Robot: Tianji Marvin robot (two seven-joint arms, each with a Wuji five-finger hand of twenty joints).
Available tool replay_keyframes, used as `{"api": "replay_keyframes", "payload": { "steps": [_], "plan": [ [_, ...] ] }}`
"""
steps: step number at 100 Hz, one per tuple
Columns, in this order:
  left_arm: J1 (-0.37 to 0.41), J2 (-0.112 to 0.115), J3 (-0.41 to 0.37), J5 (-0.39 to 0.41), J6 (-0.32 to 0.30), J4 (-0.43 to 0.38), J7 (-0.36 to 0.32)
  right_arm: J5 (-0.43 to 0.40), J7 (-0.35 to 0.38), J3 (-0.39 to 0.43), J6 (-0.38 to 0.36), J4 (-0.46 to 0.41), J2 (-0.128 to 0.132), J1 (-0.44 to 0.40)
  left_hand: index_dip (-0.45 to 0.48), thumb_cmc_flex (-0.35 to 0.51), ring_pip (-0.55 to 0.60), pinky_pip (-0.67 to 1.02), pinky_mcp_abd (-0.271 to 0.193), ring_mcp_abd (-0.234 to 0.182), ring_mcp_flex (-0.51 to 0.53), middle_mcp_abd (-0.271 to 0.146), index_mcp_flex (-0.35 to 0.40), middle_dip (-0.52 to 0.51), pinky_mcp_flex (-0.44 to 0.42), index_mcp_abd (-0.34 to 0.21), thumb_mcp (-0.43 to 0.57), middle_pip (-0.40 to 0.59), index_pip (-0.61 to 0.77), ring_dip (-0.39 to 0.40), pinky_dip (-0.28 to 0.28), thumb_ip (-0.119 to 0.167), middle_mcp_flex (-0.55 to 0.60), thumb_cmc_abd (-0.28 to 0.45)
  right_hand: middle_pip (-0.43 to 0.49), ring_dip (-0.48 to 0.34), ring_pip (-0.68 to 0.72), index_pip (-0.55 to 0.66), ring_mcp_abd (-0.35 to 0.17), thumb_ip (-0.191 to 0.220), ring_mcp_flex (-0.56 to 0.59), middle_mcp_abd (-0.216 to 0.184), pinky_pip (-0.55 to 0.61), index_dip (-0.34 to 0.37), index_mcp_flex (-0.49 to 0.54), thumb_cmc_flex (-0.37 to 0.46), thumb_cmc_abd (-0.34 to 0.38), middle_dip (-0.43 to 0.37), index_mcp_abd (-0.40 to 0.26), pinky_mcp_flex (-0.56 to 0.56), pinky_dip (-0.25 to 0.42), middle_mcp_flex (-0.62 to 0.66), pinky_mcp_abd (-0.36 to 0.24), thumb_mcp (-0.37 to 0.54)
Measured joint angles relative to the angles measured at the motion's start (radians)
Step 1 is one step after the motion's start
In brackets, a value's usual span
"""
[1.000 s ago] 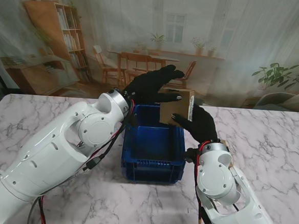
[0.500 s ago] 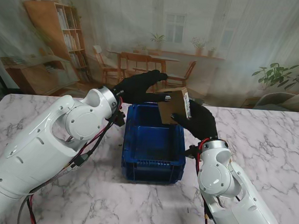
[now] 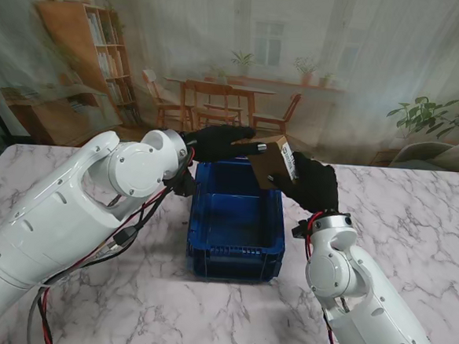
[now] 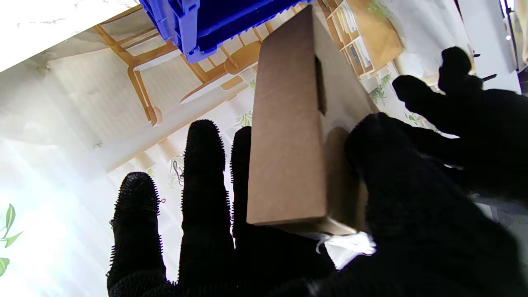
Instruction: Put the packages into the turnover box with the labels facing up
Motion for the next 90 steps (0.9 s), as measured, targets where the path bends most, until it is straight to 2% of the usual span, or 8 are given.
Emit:
{"api": "replay_keyframes", "payload": {
  "steps": [8,16,26,36,45,58,68,90],
  "plan": [
    [-0.024,0.002,0.027,-0.021,0.015,0.006,-0.013,-0.009,-0.01,-0.006,-0.005,0.012,0.0,0.008,0.0,0.0,-0.002,0.0,0.012,0.011,-0.001,-0.005,-0.043,0.005,-0.001,-0.016,0.0,-0.013,-0.014,0.0,0.0,0.0,-0.057,0.0,0.0,0.0,0.0,0.0,-0.001,-0.009,0.0,-0.001,-0.003,0.0,0.0,0.0,0.0,0.001,0.0,-0.002,-0.008,0.0,0.0,0.0],
    [-0.044,0.002,0.049,-0.044,0.033,0.013,-0.026,-0.034,-0.02,-0.012,-0.015,0.025,0.0,0.016,-0.001,0.0,-0.011,-0.015,0.028,0.029,-0.008,-0.022,-0.08,-0.024,-0.003,-0.075,0.0,-0.032,-0.032,-0.007,-0.011,0.0,-0.125,0.0,0.0,0.0,0.0,0.0,-0.002,-0.009,0.0,-0.002,-0.007,0.0,0.0,0.0,0.0,0.001,-0.001,-0.003,-0.008,0.001,0.0,0.0],
    [-0.056,-0.001,0.062,-0.052,0.036,0.024,-0.026,-0.043,-0.023,-0.018,-0.02,0.035,0.002,0.023,-0.024,0.0,-0.018,-0.03,0.038,0.044,-0.029,-0.047,-0.102,-0.07,-0.011,-0.085,0.0,-0.041,-0.052,-0.039,-0.022,0.0,-0.184,-0.001,0.0,0.0,0.0,0.0,-0.002,-0.011,0.0,-0.003,-0.016,0.0,0.0,0.0,0.0,0.001,-0.001,-0.006,-0.009,0.001,0.0,0.0],
    [-0.056,-0.006,0.065,-0.061,0.051,0.027,-0.018,-0.042,-0.023,-0.023,-0.026,0.04,0.003,0.028,-0.032,0.003,-0.018,-0.03,0.047,0.051,-0.029,-0.055,-0.102,-0.081,-0.011,-0.087,0.001,-0.041,-0.058,-0.049,-0.022,0.0,-0.184,-0.029,0.0,0.0,0.0,0.0,-0.011,-0.011,-0.001,-0.003,-0.025,0.0,0.0,0.0,0.0,0.001,-0.001,-0.015,-0.01,0.001,0.0,0.0],
    [-0.057,-0.007,0.069,-0.066,0.065,0.026,-0.017,-0.051,-0.027,-0.028,-0.035,0.048,0.004,0.032,-0.037,0.068,-0.018,-0.033,0.047,0.052,-0.027,-0.056,-0.108,-0.082,-0.003,-0.087,0.001,-0.041,-0.069,-0.049,-0.022,0.0,-0.184,-0.043,0.0,0.0,0.0,0.0,-0.012,-0.011,-0.001,-0.003,-0.032,0.0,0.0,0.0,0.0,0.001,-0.001,-0.016,-0.014,0.002,0.0,-0.001],
    [-0.061,-0.007,0.075,-0.053,0.069,0.026,-0.022,-0.07,-0.038,-0.033,-0.047,0.059,0.006,0.035,-0.024,0.095,-0.018,-0.033,0.047,0.052,-0.027,-0.068,-0.112,-0.072,-0.002,-0.097,0.003,-0.04,-0.065,-0.049,-0.023,0.0,-0.184,-0.043,0.0,0.0,0.0,0.001,-0.013,-0.022,-0.001,-0.004,-0.042,0.001,0.0,-0.001,0.0,0.001,-0.001,-0.017,-0.02,0.003,0.0,-0.002],
    [-0.061,-0.008,0.075,-0.034,0.083,0.027,-0.016,-0.071,-0.038,-0.036,-0.051,0.06,0.007,0.036,-0.018,0.096,-0.045,-0.092,0.062,0.071,-0.092,-0.091,-0.104,-0.072,-0.032,-0.146,0.003,-0.04,-0.06,-0.076,-0.059,0.0,-0.209,-0.043,0.0,0.0,0.0,0.001,-0.013,-0.022,-0.001,-0.005,-0.044,0.001,0.0,-0.001,0.0,0.001,-0.003,-0.017,-0.021,0.003,0.0,-0.002],
    [-0.068,-0.017,0.09,-0.013,0.086,0.051,0.023,-0.071,-0.034,-0.049,-0.057,0.059,0.007,0.038,-0.018,0.096,-0.072,-0.177,0.09,0.087,-0.172,-0.129,-0.104,-0.129,-0.064,-0.172,0.003,-0.044,-0.052,-0.125,-0.086,0.0,-0.233,-0.044,0.0,0.0,0.0,0.001,-0.013,-0.022,-0.001,-0.015,-0.053,0.001,0.0,-0.001,0.0,0.001,-0.013,-0.019,-0.021,0.003,0.0,-0.002]
  ]
}}
